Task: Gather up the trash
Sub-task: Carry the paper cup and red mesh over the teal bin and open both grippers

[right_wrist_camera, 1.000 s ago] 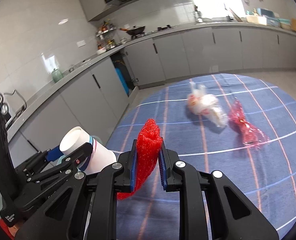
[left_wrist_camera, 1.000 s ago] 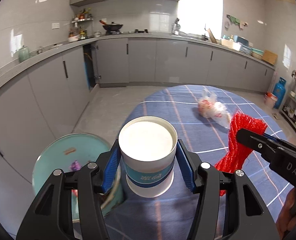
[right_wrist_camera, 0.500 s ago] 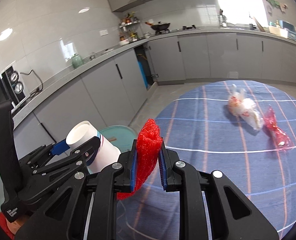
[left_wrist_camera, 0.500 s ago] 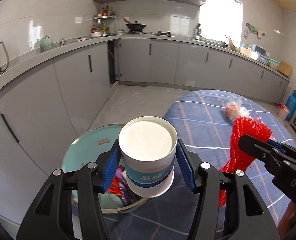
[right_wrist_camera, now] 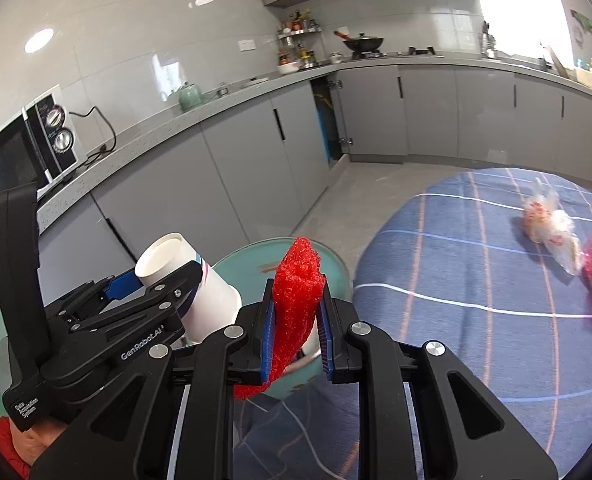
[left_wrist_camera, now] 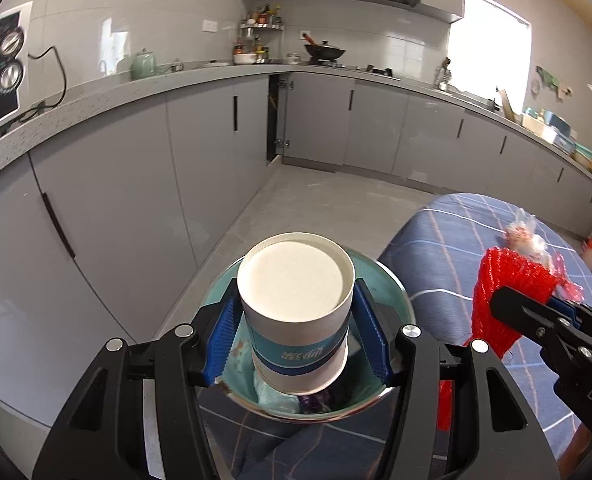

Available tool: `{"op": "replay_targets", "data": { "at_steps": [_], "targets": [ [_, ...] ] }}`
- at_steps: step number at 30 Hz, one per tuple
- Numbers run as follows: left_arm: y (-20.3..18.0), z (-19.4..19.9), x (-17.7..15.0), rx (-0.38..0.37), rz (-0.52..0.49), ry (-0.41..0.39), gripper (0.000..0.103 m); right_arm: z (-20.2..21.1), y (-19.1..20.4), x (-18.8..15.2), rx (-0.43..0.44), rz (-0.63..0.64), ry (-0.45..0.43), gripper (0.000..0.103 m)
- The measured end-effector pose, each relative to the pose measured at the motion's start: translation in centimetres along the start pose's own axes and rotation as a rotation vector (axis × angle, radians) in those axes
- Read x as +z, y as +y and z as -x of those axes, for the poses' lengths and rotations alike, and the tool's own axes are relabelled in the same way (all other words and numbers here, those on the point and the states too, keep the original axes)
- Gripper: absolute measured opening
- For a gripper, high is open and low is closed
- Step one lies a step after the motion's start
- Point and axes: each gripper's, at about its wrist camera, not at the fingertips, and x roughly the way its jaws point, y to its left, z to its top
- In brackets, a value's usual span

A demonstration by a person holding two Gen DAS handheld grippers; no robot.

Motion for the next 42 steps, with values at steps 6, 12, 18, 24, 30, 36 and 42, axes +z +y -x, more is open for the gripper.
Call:
{"op": "replay_targets", "data": {
  "at_steps": [6, 12, 18, 24, 30, 36, 42],
  "targets": [
    [1.8, -0.8, 0.0, 0.027, 0.04, 0.009, 0.055, -1.4, 1.3, 0.1, 0.011, 0.024, 0.014, 0.02],
    [2.6, -1.9, -0.3, 0.036, 0.059, 0.032, 0.055, -2.9, 1.7, 0.1, 0.013, 0.031, 0.034, 0.02],
    [2.6, -3.2, -0.3, 0.03, 0.064, 0.053, 0.055, -4.0, 1.5, -0.1, -0.016, 0.038, 0.044, 0.02],
    [2.4, -4.5, -0.5, 0.027, 0.058, 0.076, 0.055, -5.3, 1.2, -0.2, -0.032, 0.037, 0.067, 0.02],
    [2.3, -6.1, 0.1, 0.039, 0.058, 0.091, 0.055, -7.2, 0.8, 0.1, -0.044, 0.044, 0.093, 0.02],
    [2.2, -8.0, 0.1, 0.049, 0.054, 0.12, 0.055, -8.9, 0.1, 0.1, -0.048, 0.041, 0.122, 0.02],
    [1.9, -9.5, -0.1, 0.059, 0.046, 0.146, 0.055, -10.5, 0.1, 0.0, -0.05, 0.053, 0.158, 0.02]
  ]
}}
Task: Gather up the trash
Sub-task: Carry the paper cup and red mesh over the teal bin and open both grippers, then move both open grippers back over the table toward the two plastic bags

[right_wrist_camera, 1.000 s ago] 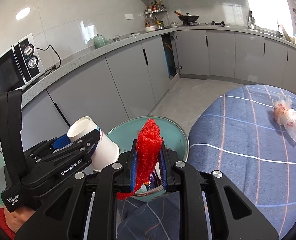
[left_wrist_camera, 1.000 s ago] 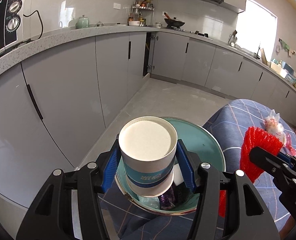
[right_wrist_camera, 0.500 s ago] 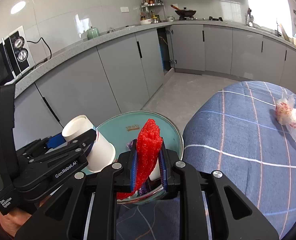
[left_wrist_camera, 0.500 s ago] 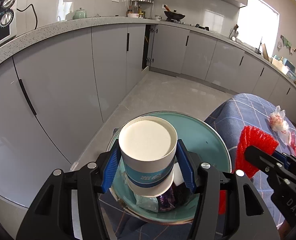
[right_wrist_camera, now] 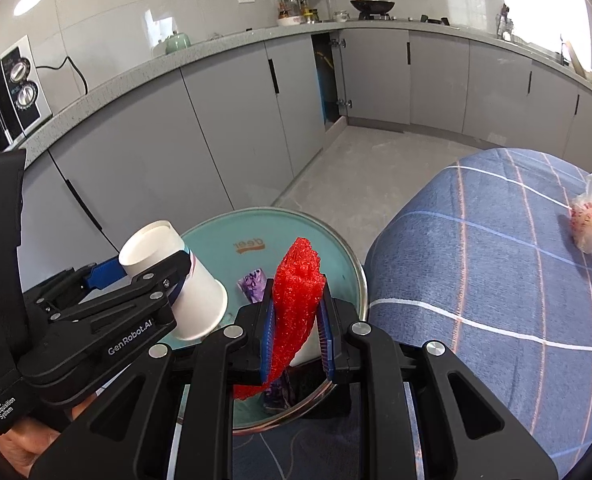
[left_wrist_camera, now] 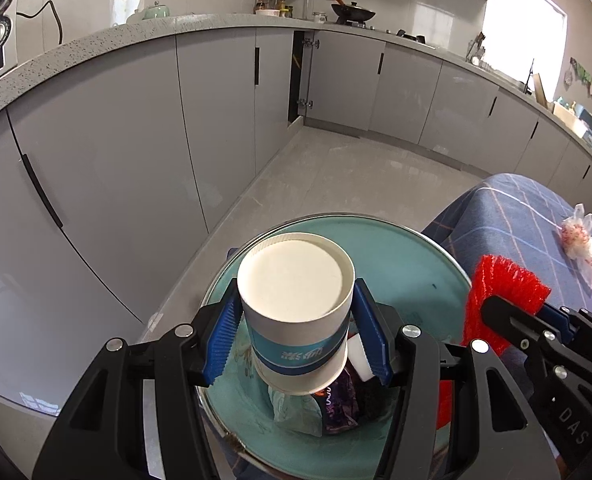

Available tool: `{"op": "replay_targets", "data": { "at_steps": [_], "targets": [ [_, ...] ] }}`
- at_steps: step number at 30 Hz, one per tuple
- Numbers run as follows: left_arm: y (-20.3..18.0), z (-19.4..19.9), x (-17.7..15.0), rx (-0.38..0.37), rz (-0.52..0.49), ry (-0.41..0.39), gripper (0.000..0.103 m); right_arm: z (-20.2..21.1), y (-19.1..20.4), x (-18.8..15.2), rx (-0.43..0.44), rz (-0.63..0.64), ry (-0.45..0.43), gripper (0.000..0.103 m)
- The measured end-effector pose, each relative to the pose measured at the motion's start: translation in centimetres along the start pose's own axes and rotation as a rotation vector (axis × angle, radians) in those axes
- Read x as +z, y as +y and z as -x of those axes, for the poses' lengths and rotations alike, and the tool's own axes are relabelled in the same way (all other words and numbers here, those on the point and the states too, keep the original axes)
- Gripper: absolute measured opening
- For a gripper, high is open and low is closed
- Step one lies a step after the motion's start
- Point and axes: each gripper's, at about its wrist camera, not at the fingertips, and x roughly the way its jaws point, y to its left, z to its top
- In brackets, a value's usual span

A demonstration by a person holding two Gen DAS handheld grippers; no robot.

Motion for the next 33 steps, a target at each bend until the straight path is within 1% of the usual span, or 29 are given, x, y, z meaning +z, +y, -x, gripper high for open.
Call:
{"op": "replay_targets", "data": {
  "at_steps": [4, 6, 7, 10, 11, 13, 14, 15, 16, 19, 21, 23, 26, 29, 31, 33],
  "targets": [
    [0.0, -0.7, -0.1, 0.003, 0.002, 0.014, 0.055, -1.0, -0.2, -0.2, 0.005, 0.001, 0.021, 0.021],
    [0.0, -0.9, -0.3, 0.006, 0.003, 0.021, 0.055, -1.4, -0.4, -0.3, 0.021, -0.005, 0.03, 0.021],
    [0.1, -1.0, -0.3, 0.006, 0.003, 0.024, 0.055, -1.5, -0.3, -0.3, 0.027, -0.002, 0.032, 0.023],
    [0.1, -1.0, -0.5, 0.01, 0.001, 0.029, 0.055, -1.9, -0.1, -0.2, 0.039, 0.016, 0.041, 0.025],
    [0.1, -1.0, -0.5, 0.01, 0.001, 0.031, 0.055, -2.1, 0.0, -0.2, 0.046, 0.02, 0.047, 0.027],
    [0.1, -0.8, -0.6, 0.012, 0.002, 0.033, 0.056, -2.0, -0.1, -0.2, 0.05, 0.013, 0.046, 0.039],
    [0.2, -0.7, -0.6, 0.013, 0.003, 0.03, 0.056, -1.7, -0.3, -0.1, 0.059, 0.001, 0.029, 0.042],
    [0.4, -0.6, -0.6, 0.015, 0.005, 0.03, 0.058, -1.1, -0.5, -0.1, 0.069, -0.011, 0.002, 0.05],
    [0.5, -0.4, -0.7, 0.018, 0.007, 0.028, 0.064, -0.6, -0.6, 0.0, 0.067, -0.013, -0.012, 0.051],
    [0.8, 0.1, -0.8, 0.035, 0.011, 0.015, 0.066, 0.8, -0.9, 0.4, 0.044, -0.026, -0.054, 0.051],
    [0.8, 0.7, -0.8, 0.043, 0.015, 0.002, 0.072, 2.0, -1.5, 0.4, 0.037, -0.064, -0.083, 0.051],
    [0.8, 1.5, -0.8, 0.068, 0.022, -0.025, 0.083, 3.0, -1.9, 0.2, 0.036, -0.093, -0.106, 0.051],
    [0.5, 2.8, -0.7, 0.083, 0.019, -0.059, 0.09, 4.4, -2.1, -0.1, 0.028, -0.107, -0.129, 0.053],
    [-0.1, 4.0, -0.7, 0.087, 0.014, -0.081, 0.094, 5.2, -2.4, -0.5, 0.013, -0.114, -0.146, 0.059],
    [-0.4, 4.7, -0.7, 0.091, 0.014, -0.094, 0.097, 6.0, -2.9, -1.0, 0.007, -0.127, -0.158, 0.065],
    [-0.7, 5.3, -0.8, 0.09, 0.013, -0.099, 0.097, 6.5, -3.1, -1.2, 0.005, -0.135, -0.166, 0.067]
  ]
}}
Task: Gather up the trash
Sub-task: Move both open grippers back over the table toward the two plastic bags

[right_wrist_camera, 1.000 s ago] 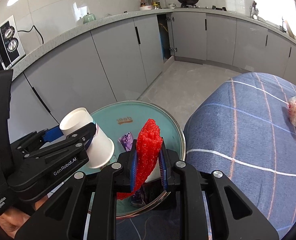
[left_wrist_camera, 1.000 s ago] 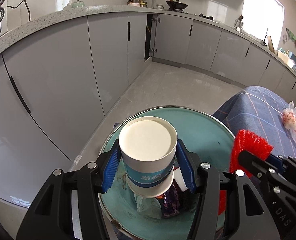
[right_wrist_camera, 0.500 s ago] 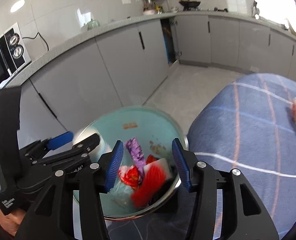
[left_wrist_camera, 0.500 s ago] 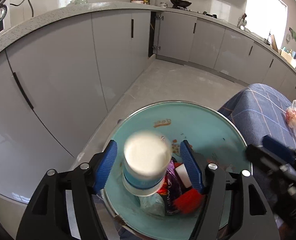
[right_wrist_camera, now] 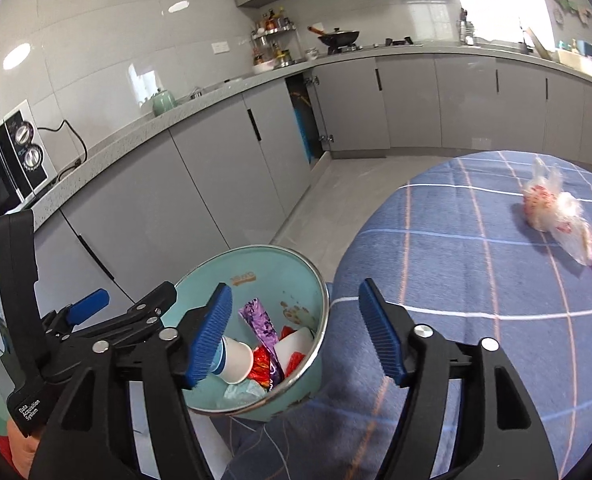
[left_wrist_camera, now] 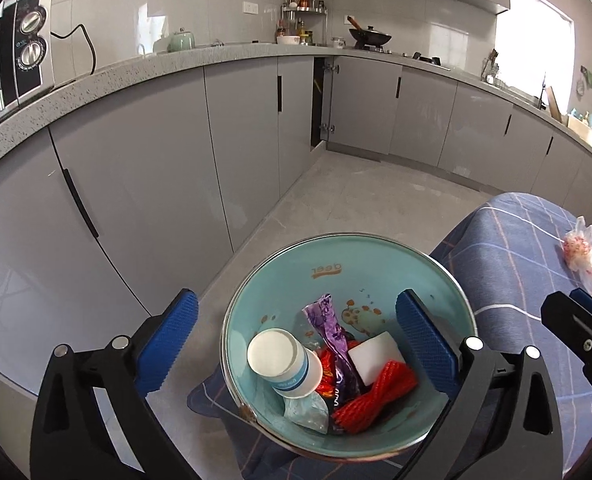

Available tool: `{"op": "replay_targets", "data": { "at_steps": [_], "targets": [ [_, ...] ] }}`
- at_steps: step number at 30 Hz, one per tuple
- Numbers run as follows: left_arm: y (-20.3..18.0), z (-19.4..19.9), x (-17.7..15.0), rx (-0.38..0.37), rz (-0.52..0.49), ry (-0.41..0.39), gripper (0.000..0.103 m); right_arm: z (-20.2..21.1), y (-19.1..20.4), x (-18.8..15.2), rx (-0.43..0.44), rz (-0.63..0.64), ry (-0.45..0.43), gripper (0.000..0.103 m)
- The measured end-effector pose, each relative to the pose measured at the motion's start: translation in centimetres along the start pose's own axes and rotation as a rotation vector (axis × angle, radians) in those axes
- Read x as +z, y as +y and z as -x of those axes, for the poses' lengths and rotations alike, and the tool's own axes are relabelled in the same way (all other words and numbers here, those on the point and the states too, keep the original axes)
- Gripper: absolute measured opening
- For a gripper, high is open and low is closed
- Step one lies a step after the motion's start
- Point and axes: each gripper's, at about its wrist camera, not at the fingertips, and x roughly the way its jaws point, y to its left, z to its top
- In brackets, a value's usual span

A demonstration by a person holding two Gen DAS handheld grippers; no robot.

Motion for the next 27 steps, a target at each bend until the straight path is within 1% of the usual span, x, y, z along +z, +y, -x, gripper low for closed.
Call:
{"op": "replay_targets", "data": {
  "at_steps": [3, 5, 7, 9, 13, 20, 23, 27],
  "targets": [
    [-0.4, 0.5, -0.2, 0.001, -0.005, 0.0, 0.097, 1.1, -0.3, -0.4, -0.006, 0.003, -0.013, 0.072],
    [-0.6, 1.0, -0.4, -0.005, -0.008, -0.003, 0.097, 1.7, -0.4, -0.7, -0.01, 0.001, -0.02, 0.073],
    [-0.9, 1.7, -0.4, -0.009, -0.014, -0.011, 0.097, 2.1, -0.6, -1.0, -0.016, -0.005, -0.02, 0.076],
    [-1.3, 2.2, -0.5, -0.014, -0.018, -0.02, 0.097, 2.6, -0.9, -1.4, -0.021, -0.006, -0.019, 0.077],
    [-2.4, 3.1, -0.8, -0.038, -0.035, -0.029, 0.097, 3.8, -1.7, -2.1, -0.062, -0.002, -0.03, 0.076],
    [-6.4, 4.2, -1.8, -0.088, -0.11, -0.034, 0.097, 6.2, -4.9, -2.8, -0.134, -0.049, -0.055, 0.076],
    [-8.0, 4.1, -2.1, -0.098, -0.129, -0.011, 0.097, 7.2, -6.6, -3.3, -0.178, -0.074, -0.072, 0.076],
    [-10.6, 4.2, -3.0, -0.139, -0.161, 0.006, 0.097, 8.3, -9.1, -4.1, -0.22, -0.109, -0.076, 0.076]
  ]
}}
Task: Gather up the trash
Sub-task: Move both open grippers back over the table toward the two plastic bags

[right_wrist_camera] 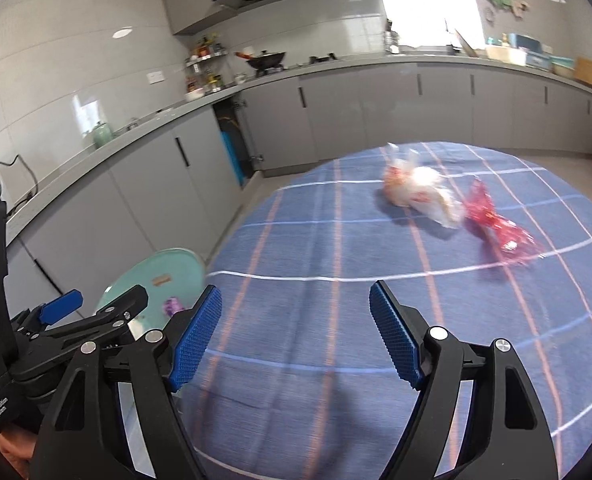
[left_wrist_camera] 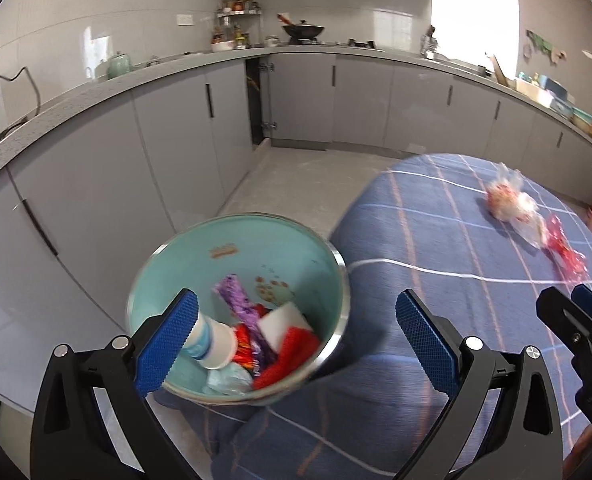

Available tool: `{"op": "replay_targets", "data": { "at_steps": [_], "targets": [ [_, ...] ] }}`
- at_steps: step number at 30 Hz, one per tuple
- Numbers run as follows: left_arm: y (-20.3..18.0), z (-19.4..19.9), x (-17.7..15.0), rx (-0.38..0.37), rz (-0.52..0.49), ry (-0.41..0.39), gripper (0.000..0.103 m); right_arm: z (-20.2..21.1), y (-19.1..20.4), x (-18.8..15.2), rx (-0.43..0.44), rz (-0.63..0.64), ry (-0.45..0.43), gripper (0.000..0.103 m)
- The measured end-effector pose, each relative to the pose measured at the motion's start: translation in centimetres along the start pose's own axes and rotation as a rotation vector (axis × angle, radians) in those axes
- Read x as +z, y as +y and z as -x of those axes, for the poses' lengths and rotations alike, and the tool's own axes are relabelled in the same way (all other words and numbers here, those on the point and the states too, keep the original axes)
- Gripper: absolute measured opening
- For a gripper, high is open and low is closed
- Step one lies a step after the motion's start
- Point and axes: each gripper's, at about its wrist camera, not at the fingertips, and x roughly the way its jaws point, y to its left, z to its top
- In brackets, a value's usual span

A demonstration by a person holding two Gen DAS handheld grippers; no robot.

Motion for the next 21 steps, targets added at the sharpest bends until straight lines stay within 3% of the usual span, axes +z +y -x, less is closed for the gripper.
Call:
{"op": "replay_targets", "data": {
  "at_steps": [10, 21],
  "targets": [
    [-7.9, -0.8, -0.5, -0.093, -0.159, 0.014, 0.097, 0.7, -6.9, 0.0, -0.106, -0.081, 0.006, 0.07],
    [-13.6, -3.2, 1.3, -0.142, -0.224, 0.026, 0.097, 0.8, -15.1, 2.7, -0.205, -0.16, 0.0, 0.064]
  ]
}}
